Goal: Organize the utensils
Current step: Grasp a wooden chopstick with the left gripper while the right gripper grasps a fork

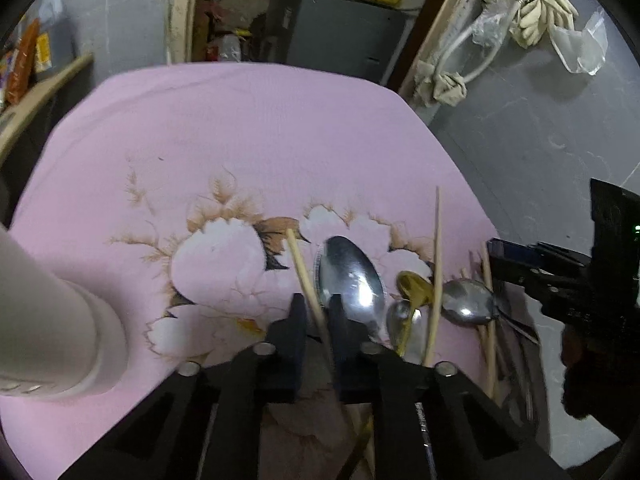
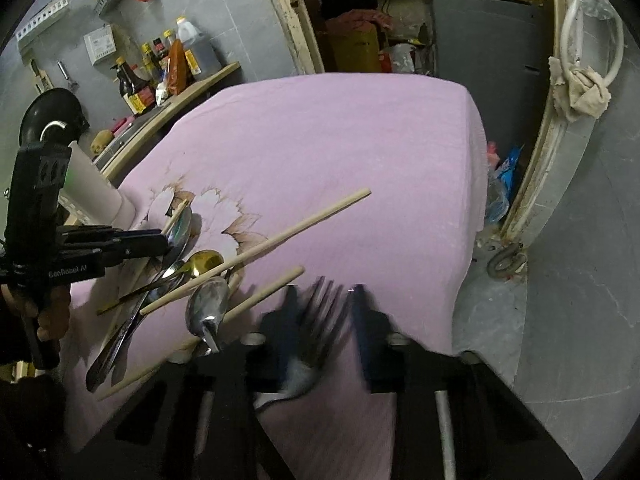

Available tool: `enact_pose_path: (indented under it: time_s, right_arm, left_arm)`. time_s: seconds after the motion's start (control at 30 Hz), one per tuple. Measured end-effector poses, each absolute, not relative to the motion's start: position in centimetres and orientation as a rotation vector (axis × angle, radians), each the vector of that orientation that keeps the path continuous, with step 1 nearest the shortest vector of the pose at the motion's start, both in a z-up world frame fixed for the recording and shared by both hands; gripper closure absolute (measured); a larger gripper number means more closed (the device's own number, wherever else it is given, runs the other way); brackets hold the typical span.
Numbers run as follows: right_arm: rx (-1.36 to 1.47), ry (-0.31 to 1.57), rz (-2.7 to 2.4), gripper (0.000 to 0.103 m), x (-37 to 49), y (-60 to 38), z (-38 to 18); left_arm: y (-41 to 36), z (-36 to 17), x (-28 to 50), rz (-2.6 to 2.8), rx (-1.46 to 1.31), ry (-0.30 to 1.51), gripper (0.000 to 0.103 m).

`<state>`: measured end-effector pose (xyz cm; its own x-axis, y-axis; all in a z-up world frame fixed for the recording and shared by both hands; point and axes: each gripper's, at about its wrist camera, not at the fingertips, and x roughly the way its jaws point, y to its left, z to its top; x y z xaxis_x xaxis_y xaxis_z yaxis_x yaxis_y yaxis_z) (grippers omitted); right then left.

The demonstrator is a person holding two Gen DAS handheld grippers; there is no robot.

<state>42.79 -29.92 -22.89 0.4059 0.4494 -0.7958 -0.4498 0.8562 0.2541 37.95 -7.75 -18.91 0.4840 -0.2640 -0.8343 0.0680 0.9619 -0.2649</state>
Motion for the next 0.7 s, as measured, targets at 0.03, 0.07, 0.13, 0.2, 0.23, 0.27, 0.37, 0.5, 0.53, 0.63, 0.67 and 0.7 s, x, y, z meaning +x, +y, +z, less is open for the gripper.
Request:
enact_pose_path:
  time_s: [0.03,0.07,0.13,0.2,0.23,0.27,0.37,0.5,0.53,0.63,0.67,0.7]
  right_arm:
    - [0.011,1.002,0.574,0.087,42.8,-30.0,-22.7]
    - [0.024,0.998,0.576,0.096,42.7,-30.1,-22.4]
    - [0.044,0.992,0.564,0.099,42.7,-30.6,-21.8]
    - [0.054,0.974,0.548,0.1,42.3,-30.7,-20.9]
    - [0.056,0.965,0.536,0.1,42.0,-30.9,-20.4]
    - [0.057,0.955,0.519,0.101,41.7,-30.9,-19.8]
    - [0.038,0.876,0.456,0.101,40.0,-30.9,-17.1]
    - [-0.008,0.757,0.359,0.101,37.4,-30.4,-13.3]
    - [-0.019,0.733,0.334,0.101,37.0,-30.2,-12.3]
    - [-0.048,0.645,0.268,0.101,35.4,-29.2,-9.6]
    - [-0.063,0.609,0.241,0.101,34.8,-28.5,-8.5]
    - [-0.074,0.585,0.218,0.101,34.4,-28.1,-7.6]
  left_arm:
    - [-7.6,-18.9,37.9,-0.204,-0.216,1.056,0.093]
    - [-7.6,-18.8,38.0,-0.203,-0.221,1.06,0.094]
    - [-7.5,-18.5,37.9,-0.194,-0.244,1.065,0.097]
    - [-7.3,-18.0,37.8,-0.187,-0.264,1.054,0.098]
    - [-7.2,-17.7,37.7,-0.186,-0.268,1.046,0.098]
    - [-7.0,-17.3,37.3,-0.185,-0.275,1.035,0.098]
    - [-6.6,-15.8,36.4,-0.177,-0.287,0.995,0.098]
    - [-5.8,-13.2,34.9,-0.165,-0.312,0.912,0.098]
    - [-5.5,-12.4,34.6,-0.157,-0.316,0.884,0.098]
    - [-4.3,-9.7,33.2,-0.127,-0.336,0.788,0.098]
    - [-3.8,-8.9,32.8,-0.121,-0.344,0.759,0.098]
    - [-3.2,-8.1,32.5,-0.118,-0.352,0.731,0.098]
